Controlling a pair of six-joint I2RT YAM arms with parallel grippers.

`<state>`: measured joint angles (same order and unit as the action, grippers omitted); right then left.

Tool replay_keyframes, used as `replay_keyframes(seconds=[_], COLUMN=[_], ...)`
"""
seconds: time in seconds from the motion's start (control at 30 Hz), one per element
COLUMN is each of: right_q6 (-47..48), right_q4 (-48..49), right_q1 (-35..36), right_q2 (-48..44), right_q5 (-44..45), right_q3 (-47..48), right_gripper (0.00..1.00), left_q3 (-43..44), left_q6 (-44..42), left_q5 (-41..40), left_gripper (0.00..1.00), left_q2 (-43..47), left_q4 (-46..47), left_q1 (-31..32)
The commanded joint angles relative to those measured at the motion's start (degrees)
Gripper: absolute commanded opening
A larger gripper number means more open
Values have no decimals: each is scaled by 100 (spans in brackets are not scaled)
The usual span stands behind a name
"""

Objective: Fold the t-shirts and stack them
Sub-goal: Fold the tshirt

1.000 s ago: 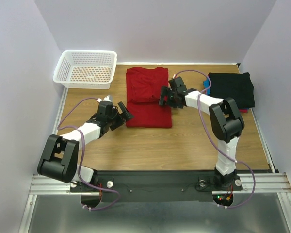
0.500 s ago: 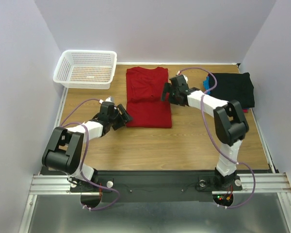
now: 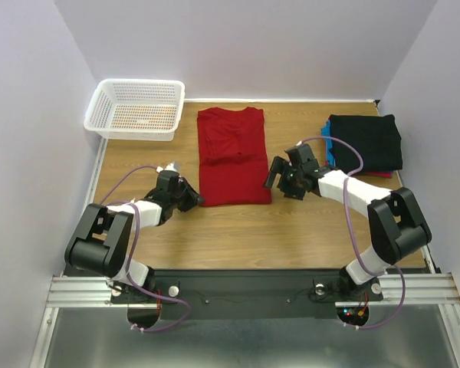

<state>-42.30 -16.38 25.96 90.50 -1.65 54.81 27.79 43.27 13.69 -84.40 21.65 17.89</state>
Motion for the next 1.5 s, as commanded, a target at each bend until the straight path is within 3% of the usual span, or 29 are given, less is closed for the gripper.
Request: replay_keyframes(seconds=[0.0, 0.1, 0.47, 0.57, 0.6, 0.73, 0.9, 0.97, 1.07, 1.23, 1.33, 1.47], right_q6=[-252, -261, -314, -296, -287, -252, -147, -164, -234, -349, -358, -147], right_q4=[249, 451, 715, 750, 777, 803, 559, 330, -276, -1313, -1403, -1403], right_q1=[32, 50, 147, 147, 155, 191, 199, 199, 208, 217, 226, 226], right_q2=[-103, 73, 398, 530, 548, 206, -1232, -1779, -2869, -4346, -4690, -4375], right_q5=[-677, -976, -943, -933, -986, -1074, -1241, -1329, -1364, -1355, -1469, -1224], right_q3=[-329, -453, -541, -515, -524, -847, -1638, -2025, -2412, -2379, -2072, -1474], right_gripper=[90, 74, 56, 36, 21, 1, 0, 1, 0, 0, 0, 0], left_q3=[-300, -353, -564, -608, -634, -801, -1494, -1706, -1926, -2023, -1822, -1207], left_q6=[-29, -29, 50, 77, 112, 234, 664, 1051, 1603, 2133, 2204, 1923], left_q5=[37, 89, 63, 72, 98, 256, 388, 327, 55, 28, 28, -191], left_gripper=[11, 0, 0, 0, 0, 0, 0, 0, 0, 0, 0, 0], left_q2=[91, 73, 372, 424, 451, 704, 1767, 2601, 3814, 5702, 6153, 5866], left_q4=[-109, -100, -47, -38, -12, 6, -81, -248, -1020, -2163, -2367, -2446], left_q1=[22, 30, 74, 92, 101, 206, 618, 1083, 1820, 2271, 2307, 2316])
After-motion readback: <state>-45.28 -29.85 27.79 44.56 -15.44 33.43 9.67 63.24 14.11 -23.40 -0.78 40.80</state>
